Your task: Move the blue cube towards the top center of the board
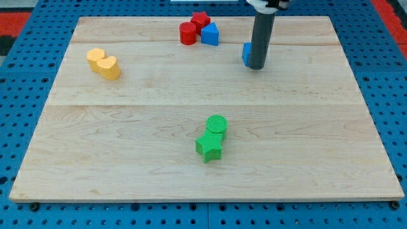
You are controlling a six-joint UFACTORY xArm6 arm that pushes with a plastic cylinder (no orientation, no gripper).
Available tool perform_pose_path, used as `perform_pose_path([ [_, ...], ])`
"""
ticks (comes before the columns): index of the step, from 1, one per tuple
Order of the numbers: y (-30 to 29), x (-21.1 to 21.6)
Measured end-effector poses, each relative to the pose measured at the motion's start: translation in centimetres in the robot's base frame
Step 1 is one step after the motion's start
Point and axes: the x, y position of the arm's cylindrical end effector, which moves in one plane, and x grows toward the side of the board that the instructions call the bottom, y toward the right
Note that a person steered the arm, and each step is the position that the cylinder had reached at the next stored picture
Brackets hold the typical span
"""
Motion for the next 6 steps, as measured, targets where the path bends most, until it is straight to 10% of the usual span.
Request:
perform_pose_path([
  [6,2.4,-7.8],
])
